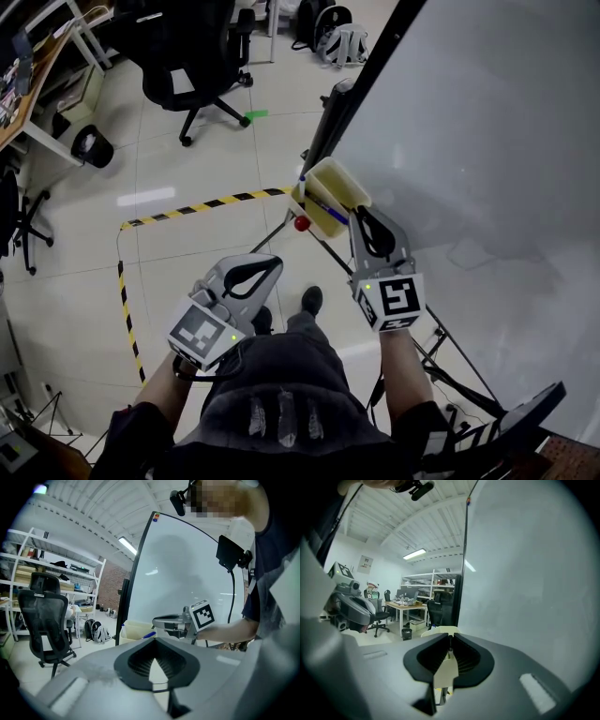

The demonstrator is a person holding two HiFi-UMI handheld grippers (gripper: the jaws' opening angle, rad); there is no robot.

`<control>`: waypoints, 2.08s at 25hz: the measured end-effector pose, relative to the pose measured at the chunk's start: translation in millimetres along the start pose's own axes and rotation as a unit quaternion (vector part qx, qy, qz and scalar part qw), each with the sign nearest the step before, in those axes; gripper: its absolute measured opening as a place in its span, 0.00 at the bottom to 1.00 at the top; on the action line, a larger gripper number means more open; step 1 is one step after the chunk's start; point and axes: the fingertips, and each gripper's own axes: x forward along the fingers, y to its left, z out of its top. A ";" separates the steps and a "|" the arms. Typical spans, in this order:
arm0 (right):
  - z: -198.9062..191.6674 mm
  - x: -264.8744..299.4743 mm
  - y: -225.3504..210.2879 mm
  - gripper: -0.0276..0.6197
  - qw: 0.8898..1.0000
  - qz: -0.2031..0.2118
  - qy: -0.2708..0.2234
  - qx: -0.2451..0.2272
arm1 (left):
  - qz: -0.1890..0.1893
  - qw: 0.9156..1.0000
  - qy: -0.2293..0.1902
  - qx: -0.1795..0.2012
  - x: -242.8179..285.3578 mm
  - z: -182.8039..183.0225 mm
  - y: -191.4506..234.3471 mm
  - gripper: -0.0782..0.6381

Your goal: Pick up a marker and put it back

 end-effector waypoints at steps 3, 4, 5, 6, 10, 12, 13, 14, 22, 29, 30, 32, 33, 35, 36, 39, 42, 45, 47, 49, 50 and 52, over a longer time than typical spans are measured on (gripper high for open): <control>7.2 1.5 -0.9 0.10 1.000 0.001 -0.004 -0.016 | 0.002 1.000 -0.002 0.000 0.5 1.3 2.9 0.12; 9.9 1.9 -0.8 0.10 1.000 0.002 -0.006 -0.021 | 0.002 1.000 -0.003 0.000 0.7 1.8 3.7 0.12; 13.5 2.3 -0.2 0.10 1.000 0.004 -0.009 -0.024 | 0.001 1.000 -0.003 0.001 0.7 2.1 4.4 0.12; 17.4 2.3 0.7 0.10 1.000 0.005 -0.012 -0.027 | 0.001 1.000 -0.004 0.001 0.5 2.5 5.0 0.12; 37.9 1.3 4.6 0.10 0.999 0.012 -0.027 -0.039 | 0.001 1.000 -0.002 0.008 -2.1 3.7 8.5 0.12; 46.4 0.6 5.0 0.10 0.998 0.015 -0.032 -0.047 | 0.004 1.000 -0.008 0.005 -1.8 7.6 10.1 0.12; 48.0 -0.1 4.6 0.10 0.998 0.016 -0.031 -0.050 | 0.004 1.000 -0.010 0.003 -1.3 8.9 10.8 0.12; 49.6 -1.0 4.3 0.10 0.998 0.017 -0.030 -0.053 | 0.004 1.000 -0.011 0.004 -0.9 9.4 11.6 0.12; 67.7 -8.2 7.2 0.10 0.997 0.025 -0.042 -0.062 | 0.014 0.998 -0.047 0.042 5.2 51.1 20.2 0.12; 105.7 -21.0 13.1 0.10 0.994 0.042 -0.082 -0.064 | 0.026 0.993 -0.095 0.065 -0.5 98.7 26.9 0.12; 113.0 -23.7 14.4 0.10 0.993 0.044 -0.090 -0.064 | 0.026 0.993 -0.100 0.066 -2.1 102.8 26.7 0.12; 124.8 -29.8 17.5 0.10 0.991 0.050 -0.103 -0.068 | 0.028 0.992 -0.107 0.068 -5.4 107.7 26.0 0.12; 132.6 -33.1 20.5 0.10 0.990 0.054 -0.113 -0.066 | 0.028 0.991 -0.109 0.069 -7.1 108.7 25.6 0.12; 149.9 -40.5 28.2 0.10 0.987 0.061 -0.136 -0.057 | 0.029 0.991 -0.112 0.071 -10.7 109.2 24.0 0.12; 157.0 -44.8 31.4 0.10 0.986 0.064 -0.144 -0.056 | 0.029 0.991 -0.114 0.071 -12.6 109.1 22.8 0.12; 173.9 -60.1 39.3 0.10 0.983 0.070 -0.161 -0.060 | 0.028 0.990 -0.117 0.071 -19.1 108.4 17.5 0.12; 186.4 -76.7 46.3 0.10 0.981 0.069 -0.172 -0.065 | 0.024 0.990 -0.122 0.071 -27.8 109.7 9.3 0.12; 191.5 -91.2 52.7 0.10 0.980 0.061 -0.174 -0.070 | 0.016 0.989 -0.130 0.076 -37.1 113.4 -0.9 0.12; 191.9 -98.8 58.4 0.10 0.980 0.058 -0.173 -0.073 | 0.010 0.988 -0.132 0.080 -43.0 114.3 -6.8 0.12; 192.5 -106.3 66.0 0.10 0.980 0.056 -0.174 -0.076 | 0.004 0.988 -0.125 0.089 -49.8 111.6 -11.8 0.12; 192.9 -110.9 70.8 0.10 0.980 0.055 -0.174 -0.078 | 0.001 0.988 -0.122 0.094 -54.0 110.1 -15.2 0.12; 193.2 -121.0 81.3 0.10 0.980 0.053 -0.173 -0.080 | -0.005 0.987 -0.122 0.101 -63.3 109.4 -23.8 0.12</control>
